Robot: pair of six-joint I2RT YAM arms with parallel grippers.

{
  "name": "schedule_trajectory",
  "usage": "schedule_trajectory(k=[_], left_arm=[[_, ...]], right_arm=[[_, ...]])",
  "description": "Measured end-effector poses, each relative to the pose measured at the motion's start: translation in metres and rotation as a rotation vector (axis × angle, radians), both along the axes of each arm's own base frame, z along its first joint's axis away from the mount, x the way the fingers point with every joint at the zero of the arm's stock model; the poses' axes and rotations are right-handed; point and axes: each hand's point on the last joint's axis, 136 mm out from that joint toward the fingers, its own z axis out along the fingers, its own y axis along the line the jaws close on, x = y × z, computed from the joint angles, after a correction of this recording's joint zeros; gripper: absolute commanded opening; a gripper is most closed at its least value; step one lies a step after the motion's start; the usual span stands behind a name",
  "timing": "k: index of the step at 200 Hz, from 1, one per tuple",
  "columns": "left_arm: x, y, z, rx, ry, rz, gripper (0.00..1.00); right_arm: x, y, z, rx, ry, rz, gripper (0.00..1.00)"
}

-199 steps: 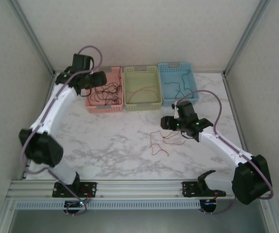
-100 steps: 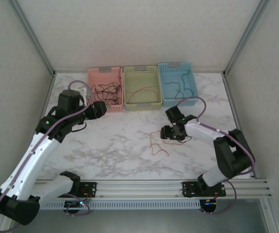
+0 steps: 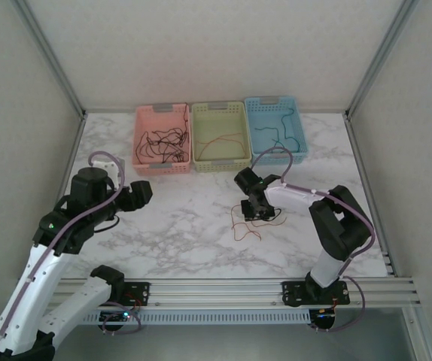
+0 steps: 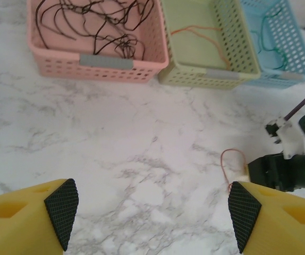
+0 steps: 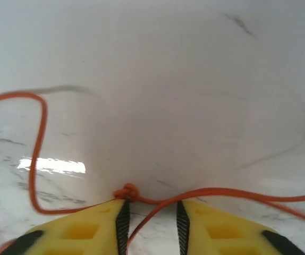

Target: Untangle the cables

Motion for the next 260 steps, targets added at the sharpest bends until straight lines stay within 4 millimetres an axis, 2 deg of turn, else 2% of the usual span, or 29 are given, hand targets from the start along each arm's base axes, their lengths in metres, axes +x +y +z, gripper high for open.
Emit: schedule_trajectory(k=[29,61,150,182,196,209,223,260], left_arm=[[-0.002,0.006,0.002,0.013,-0.014,0.020,0.77],[-0.004,0.011,0.003,0.023,-0.024,0.037,0.78],[-0.010,0.020,0.001,0.041,-0.035,0.066,0.79],[-0.010,0.021,0.001,0.045,-0.035,0.072,0.79],[-0.010,0.022,0.001,0.048,-0.036,0.076,0.79],[-0.009,0.022,0.000,0.050,-0.036,0.078,0.79],[-0.010,0.022,-0.001,0.052,-0.033,0.079,0.79],[-0.010,0.023,-0.004,0.056,-0.024,0.078,0.79]], right_arm=[[0.010,0.000,0.006,-0.021,-0.033,0.005,0.00],[0.026,0.004,0.030,-0.014,-0.110,0.012,0.00],[0.044,0.017,0.170,0.217,-0.449,0.045,0.00],[0.051,0.025,0.202,0.262,-0.506,0.069,0.00],[0.049,0.030,0.201,0.280,-0.488,0.083,0.00],[0.045,0.034,0.191,0.291,-0.445,0.098,0.00],[0.036,0.037,0.174,0.299,-0.384,0.114,0.00],[0.009,0.031,0.119,0.269,-0.218,0.116,0.00]])
